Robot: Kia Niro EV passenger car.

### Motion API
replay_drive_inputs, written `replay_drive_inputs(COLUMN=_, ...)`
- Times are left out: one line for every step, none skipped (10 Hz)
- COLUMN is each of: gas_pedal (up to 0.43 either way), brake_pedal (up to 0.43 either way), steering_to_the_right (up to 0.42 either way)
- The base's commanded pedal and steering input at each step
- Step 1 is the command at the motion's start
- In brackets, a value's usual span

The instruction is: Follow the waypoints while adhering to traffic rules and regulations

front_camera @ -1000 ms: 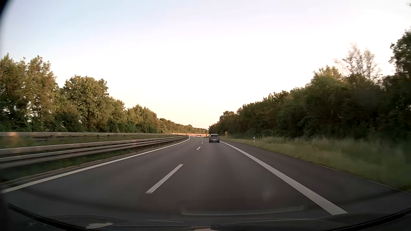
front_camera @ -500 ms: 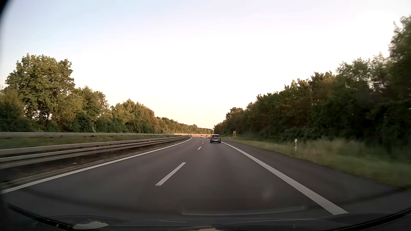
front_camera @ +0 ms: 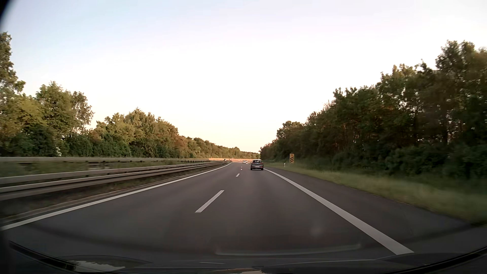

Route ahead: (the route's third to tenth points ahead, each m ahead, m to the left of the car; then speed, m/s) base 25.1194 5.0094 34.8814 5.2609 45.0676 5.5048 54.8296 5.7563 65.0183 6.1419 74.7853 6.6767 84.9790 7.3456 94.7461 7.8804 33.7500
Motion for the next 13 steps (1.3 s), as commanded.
replay_drive_inputs(gas_pedal=0.169, brake_pedal=0.018, steering_to_the_right=-0.010)
replay_drive_inputs(gas_pedal=0.177, brake_pedal=0.018, steering_to_the_right=-0.010)
replay_drive_inputs(gas_pedal=0.177, brake_pedal=0.018, steering_to_the_right=-0.010)
replay_drive_inputs(gas_pedal=0.189, brake_pedal=0.012, steering_to_the_right=-0.010)
replay_drive_inputs(gas_pedal=0.197, brake_pedal=0.018, steering_to_the_right=-0.009)
replay_drive_inputs(gas_pedal=0.209, brake_pedal=0.018, steering_to_the_right=-0.008)
replay_drive_inputs(gas_pedal=0.220, brake_pedal=0.018, steering_to_the_right=-0.007)
replay_drive_inputs(gas_pedal=0.220, brake_pedal=0.018, steering_to_the_right=-0.007)
replay_drive_inputs(gas_pedal=0.220, brake_pedal=0.012, steering_to_the_right=-0.007)
replay_drive_inputs(gas_pedal=0.220, brake_pedal=0.018, steering_to_the_right=-0.006)
replay_drive_inputs(gas_pedal=0.228, brake_pedal=0.018, steering_to_the_right=-0.006)
replay_drive_inputs(gas_pedal=0.240, brake_pedal=0.018, steering_to_the_right=-0.006)
replay_drive_inputs(gas_pedal=0.240, brake_pedal=0.018, steering_to_the_right=-0.006)
